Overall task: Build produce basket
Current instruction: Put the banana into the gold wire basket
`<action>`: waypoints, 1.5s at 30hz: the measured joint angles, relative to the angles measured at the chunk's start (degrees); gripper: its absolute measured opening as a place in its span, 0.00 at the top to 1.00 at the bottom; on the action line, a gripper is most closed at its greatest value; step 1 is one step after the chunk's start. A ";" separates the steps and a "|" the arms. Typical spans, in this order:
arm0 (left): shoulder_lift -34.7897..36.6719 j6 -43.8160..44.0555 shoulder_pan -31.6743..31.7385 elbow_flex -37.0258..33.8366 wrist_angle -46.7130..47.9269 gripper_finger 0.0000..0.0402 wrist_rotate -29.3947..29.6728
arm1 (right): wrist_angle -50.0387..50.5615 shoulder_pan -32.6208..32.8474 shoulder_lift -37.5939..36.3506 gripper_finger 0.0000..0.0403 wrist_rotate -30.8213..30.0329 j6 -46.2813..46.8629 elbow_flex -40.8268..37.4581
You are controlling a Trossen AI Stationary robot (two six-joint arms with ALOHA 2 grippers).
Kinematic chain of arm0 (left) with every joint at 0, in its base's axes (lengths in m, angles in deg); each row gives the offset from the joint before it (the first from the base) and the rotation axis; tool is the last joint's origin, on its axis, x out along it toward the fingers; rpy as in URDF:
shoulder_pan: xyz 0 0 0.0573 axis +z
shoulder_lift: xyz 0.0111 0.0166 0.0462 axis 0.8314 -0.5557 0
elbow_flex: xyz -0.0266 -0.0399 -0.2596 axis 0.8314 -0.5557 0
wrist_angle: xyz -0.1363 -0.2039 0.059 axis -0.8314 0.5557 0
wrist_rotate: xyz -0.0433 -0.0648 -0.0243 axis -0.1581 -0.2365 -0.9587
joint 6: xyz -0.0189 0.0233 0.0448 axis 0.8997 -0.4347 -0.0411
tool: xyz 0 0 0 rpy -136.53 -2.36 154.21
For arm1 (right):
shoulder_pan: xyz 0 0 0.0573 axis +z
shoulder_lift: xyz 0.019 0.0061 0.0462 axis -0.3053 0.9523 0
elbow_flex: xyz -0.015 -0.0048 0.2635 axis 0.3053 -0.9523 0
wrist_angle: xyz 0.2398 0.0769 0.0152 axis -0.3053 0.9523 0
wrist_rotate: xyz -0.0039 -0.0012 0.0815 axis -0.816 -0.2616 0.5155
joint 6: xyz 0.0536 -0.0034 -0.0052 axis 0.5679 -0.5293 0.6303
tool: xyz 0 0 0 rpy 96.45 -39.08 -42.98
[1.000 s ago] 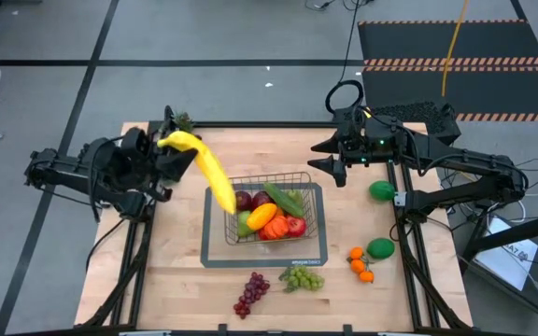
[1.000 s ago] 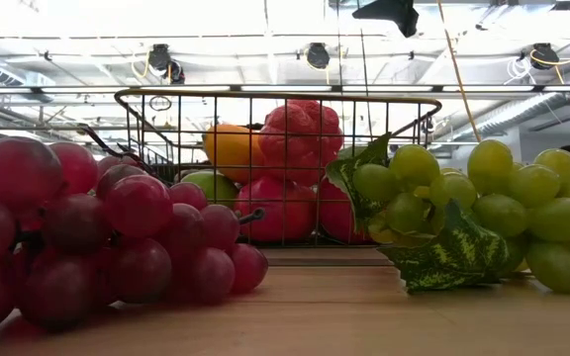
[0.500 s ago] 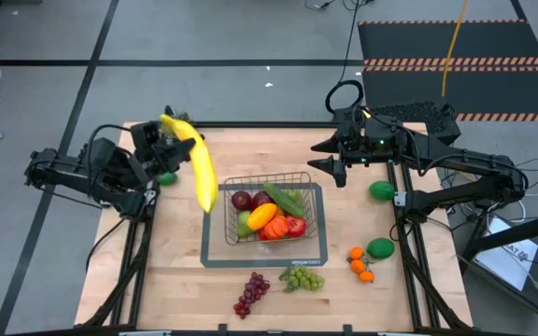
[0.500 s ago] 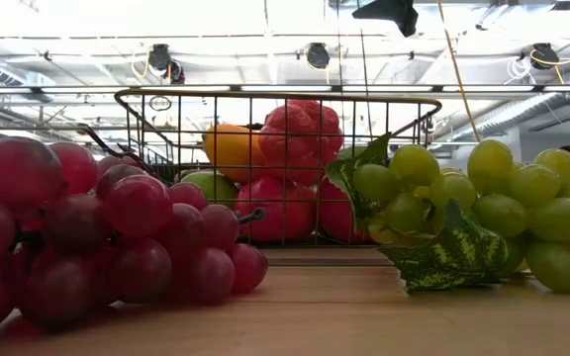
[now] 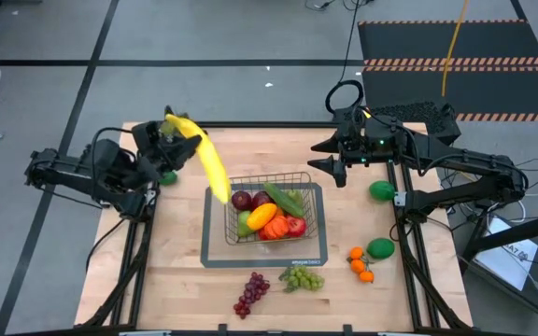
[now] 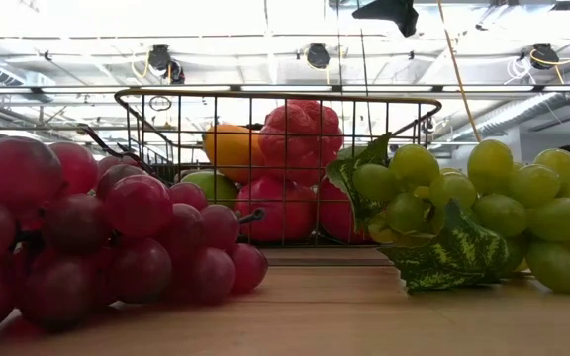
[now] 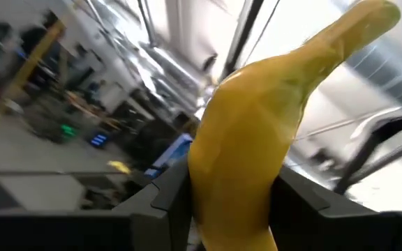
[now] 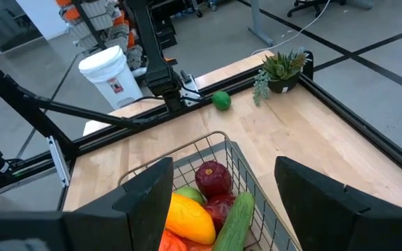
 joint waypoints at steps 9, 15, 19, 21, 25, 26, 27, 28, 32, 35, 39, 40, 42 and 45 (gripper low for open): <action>-6.35 -7.95 1.60 0.00 1.04 0.63 2.23 | 8.01 0.00 -0.02 0.39 0.01 -0.04 -0.01; -13.93 -7.06 1.94 0.00 6.94 0.63 1.85 | 10.75 0.00 -0.02 0.39 0.01 0.28 -0.02; -19.40 -8.39 1.95 1.69 8.12 0.63 1.83 | 9.98 0.00 -0.02 0.39 -0.03 0.37 -0.02; -21.84 -11.00 1.80 4.61 12.04 0.63 1.62 | 9.98 0.00 -0.02 0.39 -0.14 0.39 -0.02; -26.47 -18.87 2.02 14.29 26.95 0.63 0.28 | 10.03 -0.01 -0.02 0.39 -0.14 1.01 -0.02; -27.78 -20.62 2.22 16.88 31.76 0.63 0.17 | 10.02 0.00 -0.02 0.39 -0.14 1.47 -0.02; -29.08 -22.33 2.51 19.46 36.40 0.63 0.17 | 10.01 0.00 -0.02 0.39 -0.14 1.87 -0.02; -30.28 -23.82 2.92 21.81 40.76 0.63 0.15 | 9.88 0.00 -0.02 0.39 -0.14 2.18 -0.02; -34.22 -28.52 4.90 29.80 51.84 0.63 -1.93 | 9.76 0.00 -0.02 0.39 -0.06 3.45 -0.02; -36.59 -32.07 6.38 33.71 55.67 0.63 -5.21 | 9.78 -0.01 -0.17 0.39 0.03 4.28 -0.02; -39.17 -36.99 7.70 36.31 59.98 0.63 -5.82 | 9.95 -0.02 -0.69 0.39 1.38 4.74 -0.02; -39.82 -37.97 8.03 36.66 61.01 0.63 -5.81 | 10.04 -0.02 -0.98 0.39 1.77 4.81 -0.02; -40.62 -39.18 8.64 36.79 63.82 0.63 -5.82 | 10.50 -0.01 -1.77 0.39 2.05 5.70 -0.02; -42.27 -39.40 9.36 36.76 67.36 0.63 -5.86 | 10.73 0.00 -2.98 0.39 2.22 7.67 -0.02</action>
